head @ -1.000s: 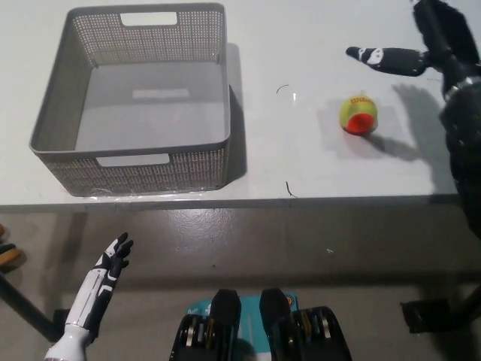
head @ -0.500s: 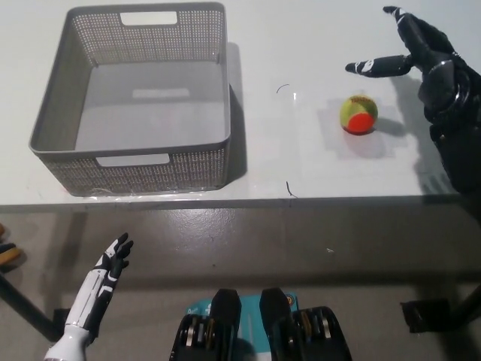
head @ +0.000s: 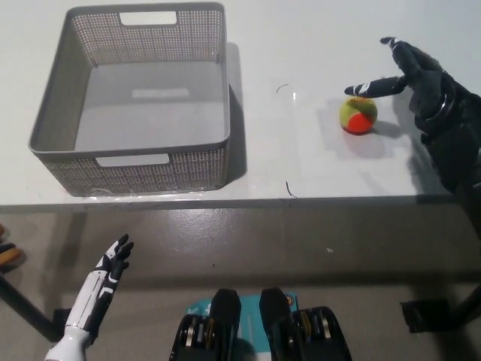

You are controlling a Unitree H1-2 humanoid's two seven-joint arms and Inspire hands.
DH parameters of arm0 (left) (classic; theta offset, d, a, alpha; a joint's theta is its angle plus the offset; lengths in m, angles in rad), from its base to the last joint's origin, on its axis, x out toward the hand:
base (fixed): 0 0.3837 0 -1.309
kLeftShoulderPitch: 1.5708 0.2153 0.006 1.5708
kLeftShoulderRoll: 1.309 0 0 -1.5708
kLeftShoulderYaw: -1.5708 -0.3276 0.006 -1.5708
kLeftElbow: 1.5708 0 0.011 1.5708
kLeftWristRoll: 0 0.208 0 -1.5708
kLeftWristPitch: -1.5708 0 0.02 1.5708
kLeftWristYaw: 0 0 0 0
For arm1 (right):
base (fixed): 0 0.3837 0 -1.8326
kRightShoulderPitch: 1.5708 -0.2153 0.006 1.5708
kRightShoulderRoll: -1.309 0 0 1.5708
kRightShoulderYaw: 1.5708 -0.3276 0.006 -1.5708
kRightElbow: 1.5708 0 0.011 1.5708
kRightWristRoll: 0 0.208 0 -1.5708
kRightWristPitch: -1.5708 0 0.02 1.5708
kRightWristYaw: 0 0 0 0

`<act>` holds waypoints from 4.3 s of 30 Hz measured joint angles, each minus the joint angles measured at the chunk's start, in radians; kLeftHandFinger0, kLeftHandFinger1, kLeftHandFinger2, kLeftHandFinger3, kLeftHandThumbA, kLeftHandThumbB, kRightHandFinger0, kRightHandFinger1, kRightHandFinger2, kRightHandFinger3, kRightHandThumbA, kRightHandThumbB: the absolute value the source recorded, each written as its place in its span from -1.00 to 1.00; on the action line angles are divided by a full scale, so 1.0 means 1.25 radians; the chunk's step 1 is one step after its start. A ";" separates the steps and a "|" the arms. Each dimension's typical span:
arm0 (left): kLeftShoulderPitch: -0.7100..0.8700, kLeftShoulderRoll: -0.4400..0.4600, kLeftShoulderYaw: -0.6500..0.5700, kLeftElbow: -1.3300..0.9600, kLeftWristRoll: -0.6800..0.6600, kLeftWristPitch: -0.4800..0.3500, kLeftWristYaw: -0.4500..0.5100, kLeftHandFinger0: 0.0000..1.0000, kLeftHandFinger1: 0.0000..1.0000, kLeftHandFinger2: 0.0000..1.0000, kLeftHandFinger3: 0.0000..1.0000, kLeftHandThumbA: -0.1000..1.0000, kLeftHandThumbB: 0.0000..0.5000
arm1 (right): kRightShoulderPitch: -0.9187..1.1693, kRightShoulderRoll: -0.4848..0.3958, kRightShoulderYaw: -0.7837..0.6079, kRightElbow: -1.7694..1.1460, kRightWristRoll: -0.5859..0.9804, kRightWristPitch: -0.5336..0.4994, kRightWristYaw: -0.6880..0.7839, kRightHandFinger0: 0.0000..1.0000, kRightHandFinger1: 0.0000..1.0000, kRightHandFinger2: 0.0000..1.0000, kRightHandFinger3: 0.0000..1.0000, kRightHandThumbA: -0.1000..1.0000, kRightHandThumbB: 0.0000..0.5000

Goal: Use the right hand to pick up a tennis ball and put it into a container on the left side

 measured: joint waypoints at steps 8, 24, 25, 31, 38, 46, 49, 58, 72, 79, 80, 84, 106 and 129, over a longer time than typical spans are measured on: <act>0.000 0.000 0.000 0.002 0.000 -0.004 0.000 1.00 1.00 1.00 1.00 1.00 -0.08 | -0.019 0.021 0.016 0.069 0.018 -0.019 -0.019 1.00 1.00 1.00 1.00 1.00 0.82; 0.000 0.000 0.000 0.001 0.000 -0.007 -0.001 1.00 1.00 1.00 1.00 1.00 -0.07 | -0.025 0.034 0.049 0.173 0.035 -0.055 -0.042 1.00 1.00 1.00 1.00 1.00 0.74; 0.000 0.000 0.000 0.001 0.000 -0.006 -0.001 1.00 1.00 1.00 1.00 1.00 -0.07 | -0.025 0.034 0.050 0.178 0.036 -0.057 -0.042 1.00 1.00 1.00 1.00 1.00 0.74; 0.000 0.000 0.000 0.002 0.000 -0.007 -0.002 1.00 1.00 1.00 1.00 1.00 -0.03 | -0.025 0.034 0.056 0.200 0.045 -0.064 -0.043 1.00 1.00 1.00 1.00 1.00 0.80; -0.003 0.000 0.000 0.002 0.000 -0.007 -0.005 1.00 1.00 1.00 1.00 1.00 0.00 | -0.024 0.034 0.058 0.218 0.056 -0.067 -0.043 1.00 1.00 1.00 1.00 1.00 0.96; -0.008 0.000 0.000 0.002 0.000 -0.009 -0.007 1.00 1.00 1.00 1.00 1.00 -0.02 | -0.024 0.034 0.058 0.220 0.068 -0.069 -0.043 1.00 1.00 1.00 1.00 1.00 0.94; -0.009 0.000 0.000 0.002 0.000 -0.009 -0.009 1.00 1.00 1.00 1.00 1.00 -0.01 | -0.024 0.035 0.054 0.220 0.078 -0.072 -0.051 1.00 1.00 1.00 1.00 0.87 0.69; -0.012 0.000 0.000 0.005 0.000 -0.009 -0.010 1.00 1.00 1.00 1.00 1.00 0.03 | -0.008 0.051 -0.059 0.221 0.148 -0.161 -0.161 -1.00 -0.34 0.50 0.40 -1.00 -0.45; -0.026 0.001 0.000 0.008 -0.001 -0.009 -0.015 1.00 1.00 1.00 1.00 1.00 0.03 | 0.009 0.068 -0.153 0.233 0.242 -0.256 -0.237 -1.00 -0.31 0.47 0.53 -1.00 -0.46; -0.024 0.001 0.001 0.008 -0.002 -0.009 -0.018 1.00 1.00 1.00 1.00 1.00 0.04 | 0.009 0.072 -0.202 0.225 0.293 -0.293 -0.237 -1.00 -0.30 0.48 0.42 -1.00 -0.53; -0.024 0.001 0.001 0.008 -0.002 -0.009 -0.018 1.00 1.00 1.00 1.00 1.00 0.06 | 0.009 0.074 -0.206 0.218 0.298 -0.298 -0.237 -1.00 -0.25 0.48 0.41 -1.00 -0.55; -0.024 0.002 0.001 0.009 -0.002 -0.009 -0.020 1.00 1.00 1.00 1.00 1.00 0.04 | 0.008 0.098 -0.213 0.144 0.315 -0.324 -0.234 -1.00 -0.22 0.45 0.38 -1.00 -0.49; -0.015 0.001 0.000 0.011 -0.008 -0.008 -0.034 1.00 1.00 1.00 1.00 1.00 0.01 | -0.082 0.300 -0.121 -0.085 0.335 -0.310 -0.205 -1.00 -0.29 0.52 0.56 -1.00 -0.45; -0.015 0.002 -0.005 0.002 -0.020 -0.006 -0.050 1.00 1.00 1.00 1.00 1.00 0.04 | -0.182 0.384 0.221 0.186 0.149 -0.336 -0.235 -0.99 0.11 0.87 1.00 -1.00 -0.59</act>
